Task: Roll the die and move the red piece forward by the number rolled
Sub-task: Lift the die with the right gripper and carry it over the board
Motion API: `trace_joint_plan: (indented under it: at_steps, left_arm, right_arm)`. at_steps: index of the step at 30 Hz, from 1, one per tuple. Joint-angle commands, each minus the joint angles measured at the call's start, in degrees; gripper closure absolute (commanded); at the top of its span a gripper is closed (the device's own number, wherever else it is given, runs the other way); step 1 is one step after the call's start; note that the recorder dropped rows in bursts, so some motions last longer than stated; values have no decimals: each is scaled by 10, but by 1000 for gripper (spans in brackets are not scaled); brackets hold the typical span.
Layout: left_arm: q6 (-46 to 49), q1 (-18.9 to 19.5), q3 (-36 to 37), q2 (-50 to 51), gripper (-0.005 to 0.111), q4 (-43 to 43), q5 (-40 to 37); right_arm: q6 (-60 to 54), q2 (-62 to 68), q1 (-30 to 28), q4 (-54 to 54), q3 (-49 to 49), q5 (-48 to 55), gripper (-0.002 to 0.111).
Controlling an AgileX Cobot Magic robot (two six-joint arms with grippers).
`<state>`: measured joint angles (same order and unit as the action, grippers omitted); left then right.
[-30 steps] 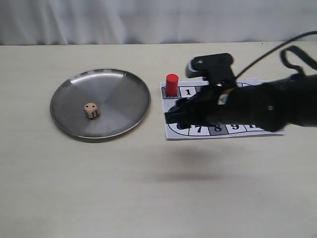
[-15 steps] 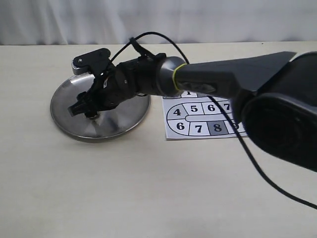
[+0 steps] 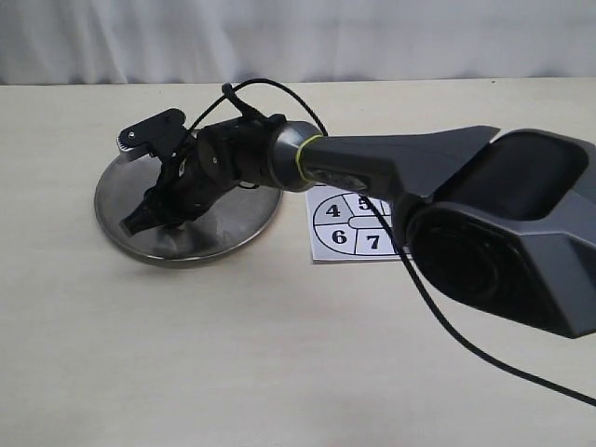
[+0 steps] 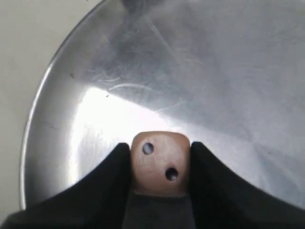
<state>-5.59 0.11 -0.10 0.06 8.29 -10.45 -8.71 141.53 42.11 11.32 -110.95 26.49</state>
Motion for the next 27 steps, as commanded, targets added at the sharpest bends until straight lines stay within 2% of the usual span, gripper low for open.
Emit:
trace_joint_plan:
  at_steps: [1,7,14,21,27]
  left_arm:
    - [-1,-1,1,-1,107,0,5]
    - [-1,-1,1,-1,107,0,5]
    - [-1,-1,1,-1,107,0,5]
    - [-1,-1,1,-1,107,0,5]
    - [-1,-1,1,-1,107,0,5]
  right_arm:
    - [-10,-41,-3,-5,-3,49,104]
    - [-6,-138,-22,-93,-3,174,104]
    - [-3,-240,-100,-97,2,319,104]
    - [9,-269,-193,-91,104,272,104]
    - [9,-258,-235,-59,237,139,104]
